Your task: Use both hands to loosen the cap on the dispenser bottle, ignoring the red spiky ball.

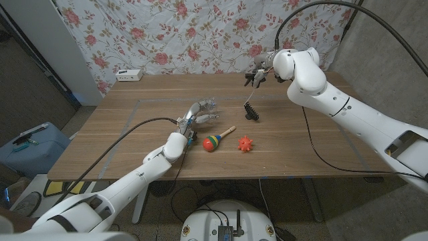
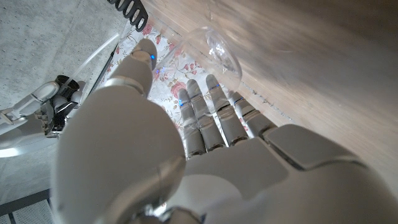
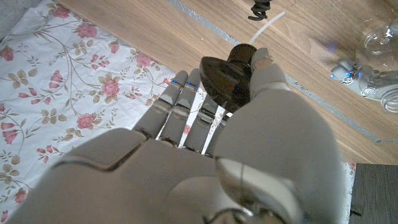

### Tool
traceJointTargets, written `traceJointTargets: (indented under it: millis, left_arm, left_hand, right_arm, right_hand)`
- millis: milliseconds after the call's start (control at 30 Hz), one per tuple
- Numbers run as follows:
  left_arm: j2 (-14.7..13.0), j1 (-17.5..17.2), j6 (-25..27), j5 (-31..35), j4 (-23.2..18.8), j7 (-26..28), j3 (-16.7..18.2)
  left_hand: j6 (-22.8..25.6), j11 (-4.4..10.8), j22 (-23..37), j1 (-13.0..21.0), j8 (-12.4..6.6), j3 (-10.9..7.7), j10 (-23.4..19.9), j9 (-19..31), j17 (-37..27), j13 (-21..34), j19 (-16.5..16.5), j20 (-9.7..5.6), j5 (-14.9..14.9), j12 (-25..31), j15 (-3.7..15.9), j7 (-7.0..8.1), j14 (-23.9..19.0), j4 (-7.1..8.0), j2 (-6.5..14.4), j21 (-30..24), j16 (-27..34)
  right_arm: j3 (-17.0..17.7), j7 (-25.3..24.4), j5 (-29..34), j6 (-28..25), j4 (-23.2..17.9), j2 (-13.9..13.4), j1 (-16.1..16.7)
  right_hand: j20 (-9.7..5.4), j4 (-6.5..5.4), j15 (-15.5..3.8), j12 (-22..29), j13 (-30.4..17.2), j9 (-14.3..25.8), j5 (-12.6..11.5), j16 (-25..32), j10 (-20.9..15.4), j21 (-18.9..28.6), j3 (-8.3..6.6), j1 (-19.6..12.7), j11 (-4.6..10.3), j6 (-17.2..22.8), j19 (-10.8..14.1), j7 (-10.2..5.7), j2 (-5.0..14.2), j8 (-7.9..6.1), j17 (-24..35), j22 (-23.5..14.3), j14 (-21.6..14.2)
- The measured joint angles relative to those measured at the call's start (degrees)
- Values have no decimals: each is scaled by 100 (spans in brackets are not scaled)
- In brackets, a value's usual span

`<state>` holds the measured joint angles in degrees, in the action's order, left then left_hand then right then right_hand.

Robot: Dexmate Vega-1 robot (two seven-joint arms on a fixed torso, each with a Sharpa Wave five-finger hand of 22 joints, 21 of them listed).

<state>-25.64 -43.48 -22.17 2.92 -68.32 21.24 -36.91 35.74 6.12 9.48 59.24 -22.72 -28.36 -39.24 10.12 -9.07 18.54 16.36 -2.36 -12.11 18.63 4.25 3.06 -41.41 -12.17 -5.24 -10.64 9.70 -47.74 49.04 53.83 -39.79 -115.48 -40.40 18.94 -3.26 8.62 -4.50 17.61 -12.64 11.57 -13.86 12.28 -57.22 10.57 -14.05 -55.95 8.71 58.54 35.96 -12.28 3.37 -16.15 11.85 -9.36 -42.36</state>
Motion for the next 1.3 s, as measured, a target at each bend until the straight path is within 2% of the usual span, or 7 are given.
traceJointTargets:
  millis: [133,167,367,567,767,800,1300]
  left_arm:
    - [76,25,-74,-51,158,8,1]
    - [91,32,-89,-65,184,9,1]
    - [170,83,-208,-146,346,11,-4]
    - [266,147,-351,-236,551,-16,-21]
    - [326,185,-427,-323,682,-79,-30]
    - [335,191,-430,-341,700,-94,-31]
    - [327,161,-331,-507,635,-286,-38]
  left_hand:
    - [-108,-19,0,-4,110,-2,63,0,0,-77,0,0,16,-82,-39,-7,121,1,4,0,0]
    - [-130,-18,0,-116,134,-2,63,0,0,-94,0,0,16,-94,-47,-11,130,2,109,0,0]
    - [-262,-51,0,-176,304,41,201,0,0,-212,-74,-10,54,-244,-53,5,271,46,98,0,0]
    - [-510,-39,-1,-452,584,72,451,0,-16,-399,-233,4,111,-462,-100,19,592,220,287,28,1]
    - [-634,-56,-1,-486,772,135,581,1,-15,-518,-434,119,137,-592,-98,-3,774,314,271,51,1]
    - [-656,-60,-1,-631,804,151,614,1,-15,-541,-486,136,155,-613,-109,-17,805,330,385,51,1]
    - [-747,-47,-2,-838,970,265,690,1,1,-656,-874,258,155,-677,-119,10,938,455,399,91,1]
  right_arm:
    - [2,-22,21,-16,22,11,5]
    - [2,-23,22,-16,27,14,5]
    - [1,-38,40,-16,75,41,5]
    - [-10,-61,46,-14,122,61,-9]
    - [-14,-86,47,-5,160,74,-21]
    - [-14,-92,47,-3,163,75,-21]
    - [2,-177,-23,-7,177,55,2]
  right_hand:
    - [0,1,0,-4,0,3,1,0,0,0,1,1,0,-1,0,0,0,1,0,0,0]
    - [0,4,0,-4,0,4,5,0,0,0,4,1,0,-1,0,0,1,2,0,0,0]
    - [0,7,0,-9,0,4,12,-19,0,0,7,1,0,-1,0,0,1,24,0,0,0]
    - [0,8,0,-15,-2,3,14,-19,0,0,8,1,0,-2,0,0,1,0,28,0,0]
    - [0,11,0,-20,-25,3,16,-19,0,0,11,1,0,-3,0,1,1,-1,30,0,0]
    - [0,7,0,-24,-33,3,16,-19,0,0,7,1,0,-3,0,1,1,-1,30,0,0]
    - [0,-1,0,-55,-34,1,33,-19,0,0,-1,9,0,-4,0,1,9,3,29,0,0]
